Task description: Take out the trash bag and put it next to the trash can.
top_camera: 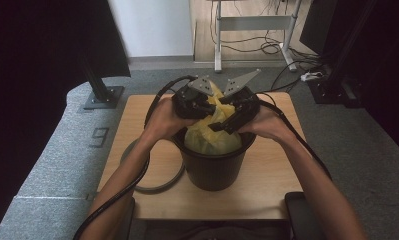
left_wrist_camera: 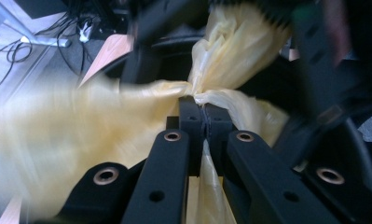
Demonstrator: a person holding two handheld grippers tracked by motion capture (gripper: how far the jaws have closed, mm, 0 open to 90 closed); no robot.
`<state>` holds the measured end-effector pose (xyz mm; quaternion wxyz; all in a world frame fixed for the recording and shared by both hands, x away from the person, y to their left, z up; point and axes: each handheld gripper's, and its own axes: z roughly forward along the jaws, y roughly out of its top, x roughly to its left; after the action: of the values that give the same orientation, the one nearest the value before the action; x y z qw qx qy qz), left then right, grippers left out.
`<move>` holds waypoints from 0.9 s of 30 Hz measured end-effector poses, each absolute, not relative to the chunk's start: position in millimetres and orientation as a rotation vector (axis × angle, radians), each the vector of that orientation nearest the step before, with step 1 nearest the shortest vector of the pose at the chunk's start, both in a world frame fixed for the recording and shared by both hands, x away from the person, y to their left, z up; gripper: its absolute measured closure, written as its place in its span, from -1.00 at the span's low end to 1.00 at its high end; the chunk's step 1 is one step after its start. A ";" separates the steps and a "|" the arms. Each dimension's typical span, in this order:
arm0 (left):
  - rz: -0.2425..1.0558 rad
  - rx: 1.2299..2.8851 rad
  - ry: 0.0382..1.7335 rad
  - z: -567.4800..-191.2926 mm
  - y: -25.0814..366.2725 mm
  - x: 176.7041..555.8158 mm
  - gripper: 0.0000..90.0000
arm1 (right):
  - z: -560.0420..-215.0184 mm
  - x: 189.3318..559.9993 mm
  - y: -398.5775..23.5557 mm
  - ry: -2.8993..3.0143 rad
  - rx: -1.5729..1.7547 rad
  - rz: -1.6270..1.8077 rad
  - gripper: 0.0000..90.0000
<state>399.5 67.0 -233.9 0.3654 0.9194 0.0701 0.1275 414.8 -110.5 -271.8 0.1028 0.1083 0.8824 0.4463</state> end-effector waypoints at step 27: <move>0.192 2.376 0.404 -276.8 116.5 422.2 0.40 | -242.0 411.7 -171.8 2.460 0.454 1.481 0.81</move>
<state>422.2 116.5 -276.8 0.3542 0.9190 0.1565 0.0743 411.7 -171.8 -242.0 0.1169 0.1550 0.8405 0.5059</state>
